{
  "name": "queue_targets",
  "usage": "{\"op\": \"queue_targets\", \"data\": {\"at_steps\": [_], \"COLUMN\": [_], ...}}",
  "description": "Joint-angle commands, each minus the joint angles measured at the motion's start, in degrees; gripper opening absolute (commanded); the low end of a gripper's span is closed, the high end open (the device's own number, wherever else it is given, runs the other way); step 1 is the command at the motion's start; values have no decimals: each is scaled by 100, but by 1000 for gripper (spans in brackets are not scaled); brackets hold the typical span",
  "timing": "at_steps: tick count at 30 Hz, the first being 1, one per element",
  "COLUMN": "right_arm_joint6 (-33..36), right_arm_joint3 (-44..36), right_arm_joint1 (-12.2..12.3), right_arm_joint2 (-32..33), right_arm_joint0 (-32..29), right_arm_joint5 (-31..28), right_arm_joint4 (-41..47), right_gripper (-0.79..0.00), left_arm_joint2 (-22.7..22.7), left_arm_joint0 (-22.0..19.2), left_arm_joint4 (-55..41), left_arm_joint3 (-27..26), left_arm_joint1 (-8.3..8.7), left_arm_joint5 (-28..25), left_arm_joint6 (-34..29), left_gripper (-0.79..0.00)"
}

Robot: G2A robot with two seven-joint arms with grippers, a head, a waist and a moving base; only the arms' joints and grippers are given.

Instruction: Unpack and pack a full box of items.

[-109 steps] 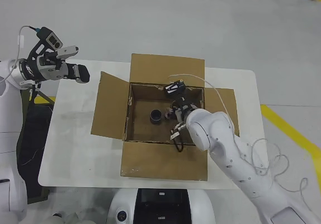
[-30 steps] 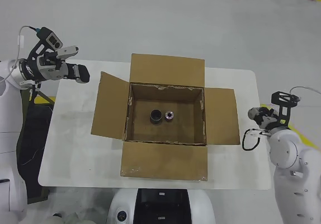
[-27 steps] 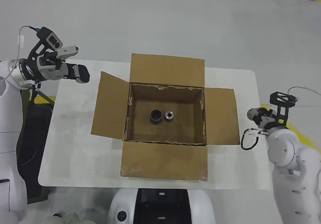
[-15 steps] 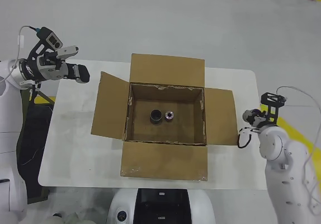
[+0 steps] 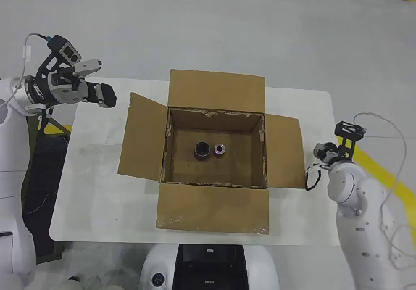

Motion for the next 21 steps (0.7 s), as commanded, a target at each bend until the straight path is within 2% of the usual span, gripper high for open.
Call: {"op": "queue_targets", "data": {"at_steps": [1, 21], "right_arm_joint6": [3, 94], "right_arm_joint3": [5, 313], "right_arm_joint1": [-11, -126], "right_arm_joint2": [-46, -397], "right_arm_joint0": [10, 158], "right_arm_joint5": [73, 798], "right_arm_joint4": [-1, 26], "right_gripper": [-785, -785], "left_arm_joint2": [0, 0], "left_arm_joint0": [0, 0], "left_arm_joint4": [0, 0], "left_arm_joint3": [0, 0], "left_arm_joint1": [0, 0], "left_arm_joint5": [0, 0], "left_arm_joint6": [0, 0], "left_gripper": [0, 0]}}
